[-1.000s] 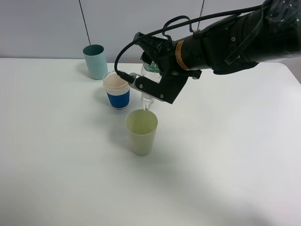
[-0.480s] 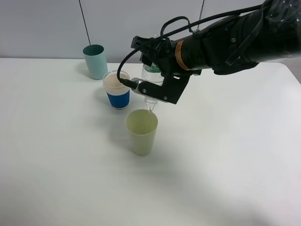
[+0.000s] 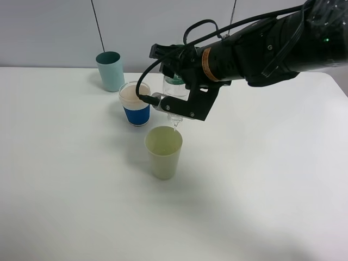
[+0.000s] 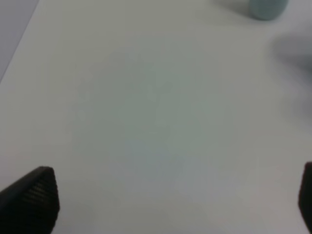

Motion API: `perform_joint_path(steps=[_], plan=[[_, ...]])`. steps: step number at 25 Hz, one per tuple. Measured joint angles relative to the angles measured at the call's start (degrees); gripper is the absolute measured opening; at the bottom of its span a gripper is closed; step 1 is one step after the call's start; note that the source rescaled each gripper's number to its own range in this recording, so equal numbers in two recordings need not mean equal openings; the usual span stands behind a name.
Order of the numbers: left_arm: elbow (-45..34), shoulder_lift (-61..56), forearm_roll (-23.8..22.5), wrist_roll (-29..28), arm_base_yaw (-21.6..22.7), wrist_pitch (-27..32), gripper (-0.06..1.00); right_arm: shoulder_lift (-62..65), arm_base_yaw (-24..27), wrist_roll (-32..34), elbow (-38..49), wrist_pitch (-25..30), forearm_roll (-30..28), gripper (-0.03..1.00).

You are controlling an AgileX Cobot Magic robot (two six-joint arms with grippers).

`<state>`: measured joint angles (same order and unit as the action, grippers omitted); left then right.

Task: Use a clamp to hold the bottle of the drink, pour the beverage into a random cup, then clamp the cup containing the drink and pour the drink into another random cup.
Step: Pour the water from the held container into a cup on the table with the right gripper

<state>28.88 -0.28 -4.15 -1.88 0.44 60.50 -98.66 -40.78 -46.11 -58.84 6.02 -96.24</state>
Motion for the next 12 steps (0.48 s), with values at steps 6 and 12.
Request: perform_joint_path(steps=[6,12], plan=[[0.0,0.0,0.0,0.0,0.0,0.0,1.0,0.0,-0.95,0.0,0.0,-0.06,-0.02,0.02],[0.0,0.0,0.0,0.0,0.0,0.0,1.0,0.0,-1.5,-0.05,0.0,0.05,-0.02,0.02]])
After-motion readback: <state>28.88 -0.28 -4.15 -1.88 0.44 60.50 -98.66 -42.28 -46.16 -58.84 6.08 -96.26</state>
